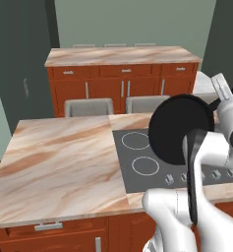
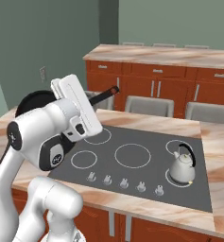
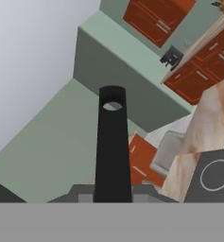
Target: Pick the pan from the cabinet and place it on the stove. Then turn on the stove burner for the pan.
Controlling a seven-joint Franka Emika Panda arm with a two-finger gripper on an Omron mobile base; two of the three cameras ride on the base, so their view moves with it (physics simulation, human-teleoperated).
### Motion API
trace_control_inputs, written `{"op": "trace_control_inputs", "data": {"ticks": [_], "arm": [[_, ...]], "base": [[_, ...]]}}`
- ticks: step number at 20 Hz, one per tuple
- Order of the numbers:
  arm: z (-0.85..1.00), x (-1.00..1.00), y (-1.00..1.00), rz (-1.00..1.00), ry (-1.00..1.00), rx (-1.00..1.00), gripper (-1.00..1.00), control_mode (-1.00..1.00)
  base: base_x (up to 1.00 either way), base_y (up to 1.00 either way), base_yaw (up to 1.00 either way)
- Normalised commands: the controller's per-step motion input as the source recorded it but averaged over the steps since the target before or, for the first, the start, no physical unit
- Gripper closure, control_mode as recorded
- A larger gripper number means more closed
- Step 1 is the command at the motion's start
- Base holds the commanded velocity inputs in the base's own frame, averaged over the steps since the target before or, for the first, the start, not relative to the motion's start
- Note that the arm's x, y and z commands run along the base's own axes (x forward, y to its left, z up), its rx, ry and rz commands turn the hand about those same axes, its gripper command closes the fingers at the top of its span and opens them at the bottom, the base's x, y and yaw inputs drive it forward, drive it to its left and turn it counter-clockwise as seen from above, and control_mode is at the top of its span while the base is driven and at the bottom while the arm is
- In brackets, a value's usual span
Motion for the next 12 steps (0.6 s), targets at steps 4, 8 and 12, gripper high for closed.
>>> {"op": "trace_control_inputs", "data": {"ticks": [4,8,12], "arm": [[-0.22,0.56,-0.1,-0.02,0.19,0.07,1.0,-1.0],[-0.21,0.67,0.0,-0.05,0.24,0.05,1.0,-1.0],[-0.2,0.54,-0.02,-0.03,0.18,0.05,1.0,-1.0]], "base": [[0.0,0.0,0.0],[0.0,0.0,0.0],[0.0,0.0,0.0]]}}
